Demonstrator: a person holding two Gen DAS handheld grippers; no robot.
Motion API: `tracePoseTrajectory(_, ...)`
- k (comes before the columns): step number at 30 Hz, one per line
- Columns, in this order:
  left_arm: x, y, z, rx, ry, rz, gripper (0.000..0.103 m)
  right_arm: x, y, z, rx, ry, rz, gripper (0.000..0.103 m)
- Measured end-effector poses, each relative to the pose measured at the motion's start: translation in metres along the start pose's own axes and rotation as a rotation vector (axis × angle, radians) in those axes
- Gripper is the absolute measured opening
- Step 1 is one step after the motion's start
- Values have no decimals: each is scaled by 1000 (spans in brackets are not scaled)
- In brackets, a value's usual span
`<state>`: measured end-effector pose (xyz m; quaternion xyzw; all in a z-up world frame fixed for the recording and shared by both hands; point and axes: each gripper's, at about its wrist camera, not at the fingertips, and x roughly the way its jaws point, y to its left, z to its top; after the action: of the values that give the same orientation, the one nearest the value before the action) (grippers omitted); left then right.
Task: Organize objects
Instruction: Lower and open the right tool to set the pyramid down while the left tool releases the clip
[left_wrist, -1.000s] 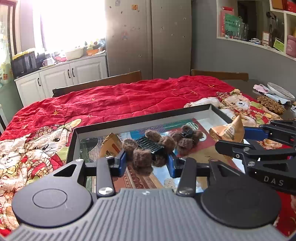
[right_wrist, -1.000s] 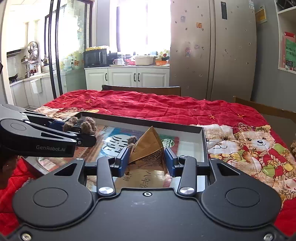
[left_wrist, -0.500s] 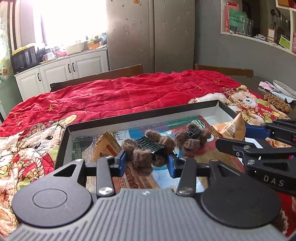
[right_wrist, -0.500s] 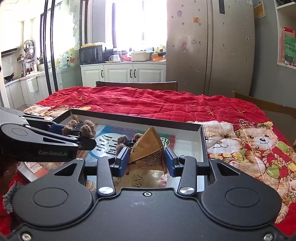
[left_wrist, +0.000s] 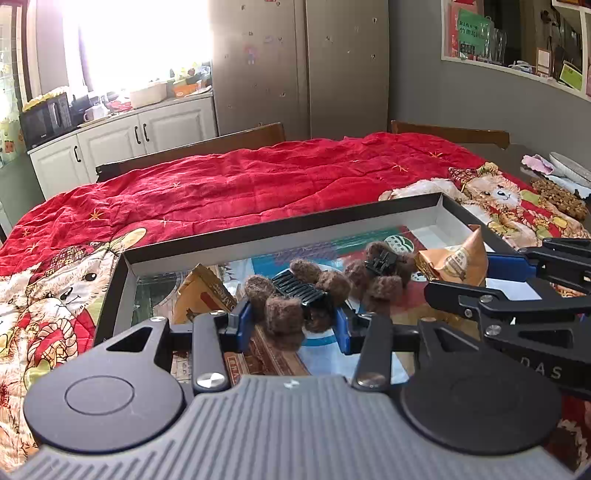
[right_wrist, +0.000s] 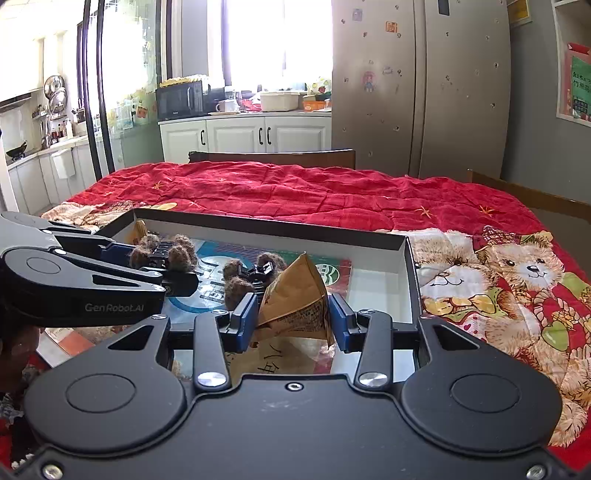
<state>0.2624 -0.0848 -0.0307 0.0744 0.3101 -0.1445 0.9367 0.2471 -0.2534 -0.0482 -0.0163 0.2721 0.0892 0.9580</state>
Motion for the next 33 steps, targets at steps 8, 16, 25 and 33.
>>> tracePoseTrajectory(8, 3, -2, 0, 13, 12, 5, 48, 7, -1, -1, -1, 20, 1, 40)
tracePoseTrajectory(16, 8, -4, -1, 15, 48, 12, 48, 7, 0, -1, 1, 28, 1, 40)
tracePoseTrajectory(25, 9, -5, -3, 14, 63, 4, 51, 11, 3, -4, -5, 57, 5, 40)
tracePoseTrajectory(33, 9, -6, -4, 22, 55, 7, 61, 12, 2, -4, -4, 63, 7, 41)
